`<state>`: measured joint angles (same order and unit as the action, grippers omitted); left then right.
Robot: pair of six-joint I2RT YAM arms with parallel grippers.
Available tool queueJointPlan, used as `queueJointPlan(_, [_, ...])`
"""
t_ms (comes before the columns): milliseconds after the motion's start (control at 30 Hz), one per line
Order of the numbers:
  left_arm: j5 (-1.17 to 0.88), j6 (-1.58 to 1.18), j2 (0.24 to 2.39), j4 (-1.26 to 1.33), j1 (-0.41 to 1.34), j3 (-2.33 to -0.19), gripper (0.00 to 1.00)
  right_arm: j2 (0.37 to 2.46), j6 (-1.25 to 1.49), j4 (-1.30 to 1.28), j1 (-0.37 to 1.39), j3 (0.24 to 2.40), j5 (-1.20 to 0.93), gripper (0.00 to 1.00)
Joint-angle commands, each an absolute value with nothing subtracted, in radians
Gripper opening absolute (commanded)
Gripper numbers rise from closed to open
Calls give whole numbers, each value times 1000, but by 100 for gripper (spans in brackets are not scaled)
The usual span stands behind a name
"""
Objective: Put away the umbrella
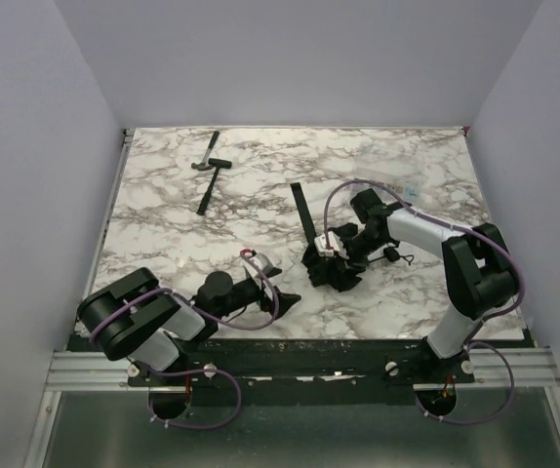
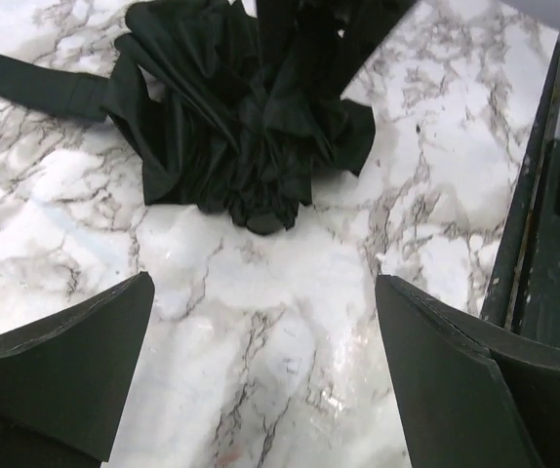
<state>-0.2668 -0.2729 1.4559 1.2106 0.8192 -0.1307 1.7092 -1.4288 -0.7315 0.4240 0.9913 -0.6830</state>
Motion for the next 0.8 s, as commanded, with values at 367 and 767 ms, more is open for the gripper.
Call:
queueJointPlan(367, [198, 477, 1650, 1329, 1192, -224, 99, 2002, -1188, -1016, 471, 1040, -600, 20])
queueJointPlan(767, [161, 627, 1798, 1126, 1158, -423, 91, 2022, -1163, -999, 489, 1051, -614, 20])
